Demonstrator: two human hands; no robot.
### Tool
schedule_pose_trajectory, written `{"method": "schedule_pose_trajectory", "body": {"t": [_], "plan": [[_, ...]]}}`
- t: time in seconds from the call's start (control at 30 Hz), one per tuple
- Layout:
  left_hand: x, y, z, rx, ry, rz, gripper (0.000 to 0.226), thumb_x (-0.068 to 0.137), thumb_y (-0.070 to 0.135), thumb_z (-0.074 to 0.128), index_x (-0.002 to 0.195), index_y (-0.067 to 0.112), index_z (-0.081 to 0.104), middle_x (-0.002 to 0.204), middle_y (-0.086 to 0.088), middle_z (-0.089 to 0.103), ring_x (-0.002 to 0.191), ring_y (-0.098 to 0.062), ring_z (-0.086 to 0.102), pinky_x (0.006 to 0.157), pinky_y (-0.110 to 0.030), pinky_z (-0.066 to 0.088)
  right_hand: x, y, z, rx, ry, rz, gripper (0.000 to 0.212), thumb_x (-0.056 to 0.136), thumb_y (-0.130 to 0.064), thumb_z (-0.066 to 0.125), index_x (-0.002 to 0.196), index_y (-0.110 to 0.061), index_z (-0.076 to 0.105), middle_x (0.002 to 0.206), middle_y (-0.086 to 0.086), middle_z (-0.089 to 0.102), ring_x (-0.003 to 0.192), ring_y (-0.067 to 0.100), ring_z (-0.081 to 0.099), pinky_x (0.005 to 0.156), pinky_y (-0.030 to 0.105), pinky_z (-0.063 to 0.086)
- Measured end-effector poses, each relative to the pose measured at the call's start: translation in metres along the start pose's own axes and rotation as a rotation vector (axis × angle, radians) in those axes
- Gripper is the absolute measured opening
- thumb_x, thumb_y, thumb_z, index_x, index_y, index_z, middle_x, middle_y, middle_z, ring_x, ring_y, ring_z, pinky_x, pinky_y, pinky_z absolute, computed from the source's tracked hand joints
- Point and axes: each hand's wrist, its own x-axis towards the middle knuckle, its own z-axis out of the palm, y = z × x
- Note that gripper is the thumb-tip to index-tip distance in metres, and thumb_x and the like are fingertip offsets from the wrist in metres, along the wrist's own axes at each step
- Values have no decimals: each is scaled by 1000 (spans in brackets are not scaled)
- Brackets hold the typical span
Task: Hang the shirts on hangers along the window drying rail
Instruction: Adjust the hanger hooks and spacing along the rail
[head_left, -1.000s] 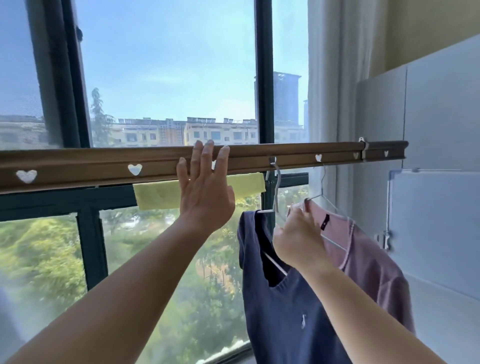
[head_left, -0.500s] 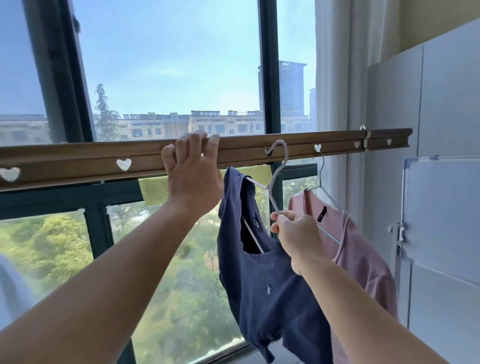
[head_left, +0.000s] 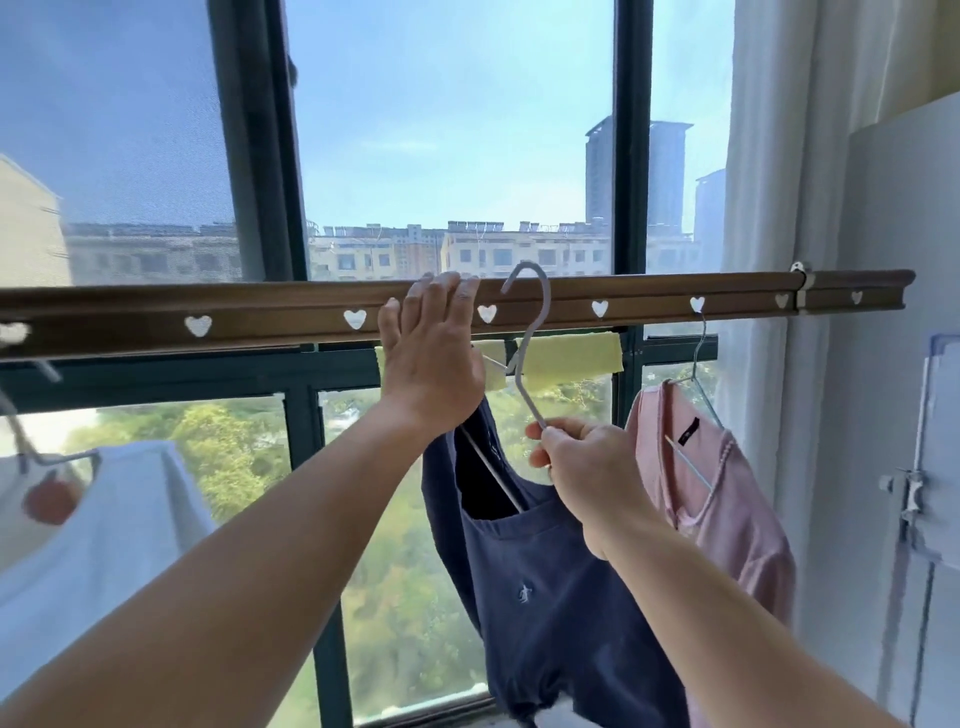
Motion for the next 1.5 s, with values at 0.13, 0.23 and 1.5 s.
{"method": "schedule_pose_trajectory", "body": {"t": [0.13,0.23,1.5], "plan": [[-16,-30,-23,12,45,4,64,84,13,51,143,22,27,147,1,25,141,-20,14,114,-41,7,-19,-4,30,3,-69,7,26,89,-7,49,75,-16,70,54,-6,62,56,8,52,55,20,36],[-29,-59,-46,34,83,-32,67,81,8,52,142,20,28,147,-1,26,140,-21,16,114,-38,8,-35,-10,60,1,-153,12,26,89,-8,49,76,-15,70,56,-3,62,54,13,46,53,22,35],[-61,-250,-155,260,-51,-177,76,75,-1,43,143,28,23,149,8,23,138,-16,17,109,-39,13,-95,-42,280,-52,-454,302,23,95,0,41,92,-4,63,64,3,61,49,9,50,43,19,41]]}}
